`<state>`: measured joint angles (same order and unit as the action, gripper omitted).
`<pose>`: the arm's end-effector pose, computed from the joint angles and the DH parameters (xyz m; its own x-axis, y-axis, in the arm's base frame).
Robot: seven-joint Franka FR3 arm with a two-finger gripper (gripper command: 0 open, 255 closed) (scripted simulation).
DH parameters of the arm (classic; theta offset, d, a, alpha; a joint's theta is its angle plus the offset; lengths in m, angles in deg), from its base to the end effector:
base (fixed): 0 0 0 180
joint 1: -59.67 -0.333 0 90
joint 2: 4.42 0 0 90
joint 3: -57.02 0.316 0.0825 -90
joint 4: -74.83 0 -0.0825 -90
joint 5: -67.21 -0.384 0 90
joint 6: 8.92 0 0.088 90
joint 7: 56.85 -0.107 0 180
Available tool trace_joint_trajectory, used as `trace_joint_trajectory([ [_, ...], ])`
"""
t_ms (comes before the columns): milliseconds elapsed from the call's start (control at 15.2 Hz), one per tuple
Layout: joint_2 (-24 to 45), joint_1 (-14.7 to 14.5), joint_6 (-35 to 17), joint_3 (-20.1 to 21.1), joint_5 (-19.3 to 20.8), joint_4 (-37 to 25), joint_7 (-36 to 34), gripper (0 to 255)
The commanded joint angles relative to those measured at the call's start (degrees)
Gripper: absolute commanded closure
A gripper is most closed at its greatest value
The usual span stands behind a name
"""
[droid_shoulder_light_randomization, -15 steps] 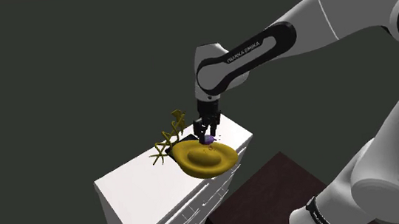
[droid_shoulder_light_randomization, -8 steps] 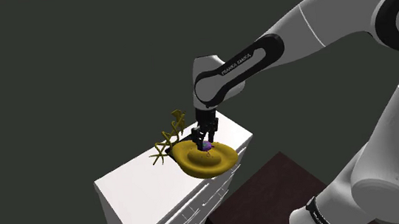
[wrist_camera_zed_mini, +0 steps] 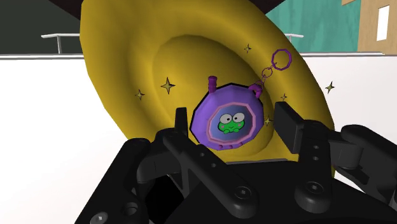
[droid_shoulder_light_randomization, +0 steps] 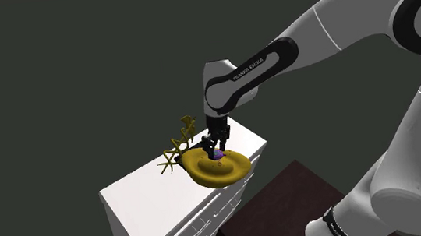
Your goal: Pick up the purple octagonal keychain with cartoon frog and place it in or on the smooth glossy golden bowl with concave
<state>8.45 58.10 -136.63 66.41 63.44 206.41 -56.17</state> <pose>0.4853 0.0977 0.2320 0.9446 0.1607 -0.2864 0.1441 -0.9865 -0.0780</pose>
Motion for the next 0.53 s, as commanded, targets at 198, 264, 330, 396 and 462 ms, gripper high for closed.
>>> trace_joint_trajectory([
  [198, 0.0, 0.0, 0.0, 0.0, 0.0, 0.0, 0.0, 0],
  [264, 0.0, 0.0, 0.0, 0.0, 0.0, 0.0, 0.0, 0],
  [330, 0.0, 0.0, 0.0, 0.0, 0.0, 0.0, 0.0, 0],
  [396, -1.0, 0.1, 2.0, 0.0, -0.1, -1.0, 0.1, 0],
  [462, -1.9, 0.2, 3.9, 0.0, -0.1, -2.0, 0.1, 0],
])
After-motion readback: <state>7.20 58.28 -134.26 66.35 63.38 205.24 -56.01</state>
